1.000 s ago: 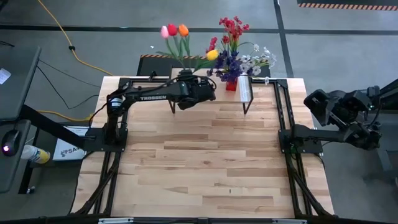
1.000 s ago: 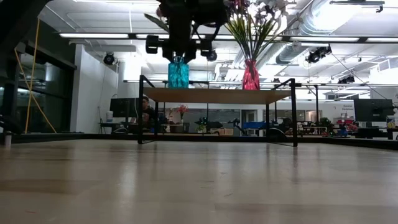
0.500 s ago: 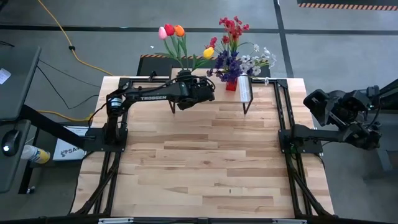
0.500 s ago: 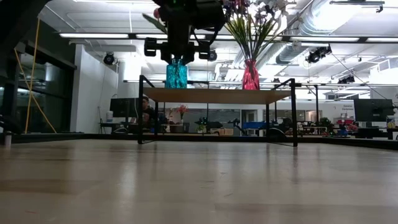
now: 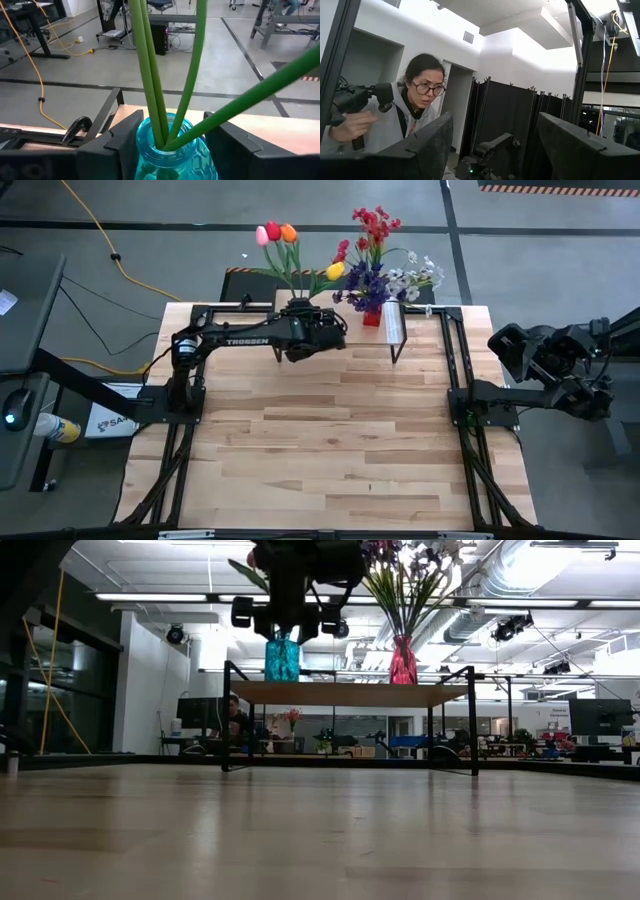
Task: Pick and place flowers into a vace then onto a shelf
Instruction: Put the blue transparent flower vase on the shelf
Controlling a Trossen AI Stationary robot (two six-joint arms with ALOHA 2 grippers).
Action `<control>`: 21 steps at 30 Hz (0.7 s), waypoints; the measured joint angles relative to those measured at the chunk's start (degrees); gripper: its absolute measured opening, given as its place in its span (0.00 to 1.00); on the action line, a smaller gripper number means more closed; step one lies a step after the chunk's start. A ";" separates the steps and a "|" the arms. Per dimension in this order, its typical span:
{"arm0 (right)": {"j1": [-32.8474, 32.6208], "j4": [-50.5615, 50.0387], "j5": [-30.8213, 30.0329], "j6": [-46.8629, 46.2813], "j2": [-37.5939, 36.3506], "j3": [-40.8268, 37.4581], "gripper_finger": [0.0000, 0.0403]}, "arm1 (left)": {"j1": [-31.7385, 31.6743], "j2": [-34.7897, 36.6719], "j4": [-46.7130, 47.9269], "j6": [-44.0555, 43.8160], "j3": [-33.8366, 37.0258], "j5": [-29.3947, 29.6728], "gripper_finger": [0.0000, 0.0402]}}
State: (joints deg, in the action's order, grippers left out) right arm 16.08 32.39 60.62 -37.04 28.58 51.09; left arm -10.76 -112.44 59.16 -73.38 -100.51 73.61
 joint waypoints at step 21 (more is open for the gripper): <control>0.00 -0.03 0.00 0.02 0.01 0.00 0.69 | 0.31 -0.02 0.89 -0.03 0.00 0.19 0.57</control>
State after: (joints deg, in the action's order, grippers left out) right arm 16.08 32.36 60.62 -37.01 28.60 51.09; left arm -10.46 -112.46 60.05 -73.42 -100.51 73.79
